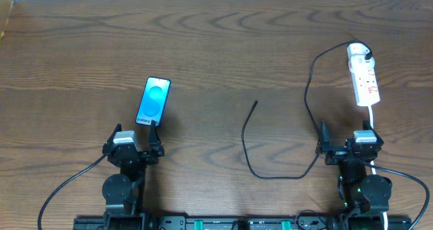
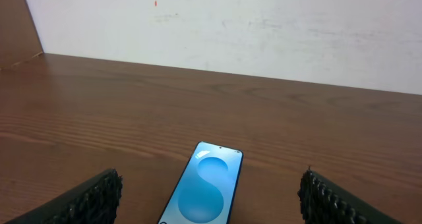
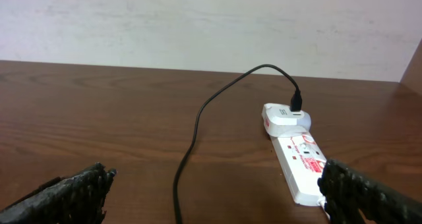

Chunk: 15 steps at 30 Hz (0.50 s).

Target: Plug charger to phone and switch on socket

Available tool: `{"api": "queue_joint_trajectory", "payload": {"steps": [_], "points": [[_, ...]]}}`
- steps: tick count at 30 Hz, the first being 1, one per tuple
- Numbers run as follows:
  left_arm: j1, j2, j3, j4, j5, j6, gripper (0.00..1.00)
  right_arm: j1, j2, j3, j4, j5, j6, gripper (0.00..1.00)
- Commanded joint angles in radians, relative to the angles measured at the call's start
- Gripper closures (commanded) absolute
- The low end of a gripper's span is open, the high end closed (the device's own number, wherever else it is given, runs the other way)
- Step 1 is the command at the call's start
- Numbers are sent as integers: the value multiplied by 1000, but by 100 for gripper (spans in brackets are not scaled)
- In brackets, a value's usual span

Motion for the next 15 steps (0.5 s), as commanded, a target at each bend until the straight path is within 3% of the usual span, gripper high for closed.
{"api": "queue_joint_trajectory", "payload": {"steps": [1,15], "points": [[3,-4,-18,-40,-25,-10,14,-6,-4,-1,-5,8,-12,1],[3,-4,-18,-38,-10,-13,14,-6,-4,-1,-5,8,-12,1]]}}
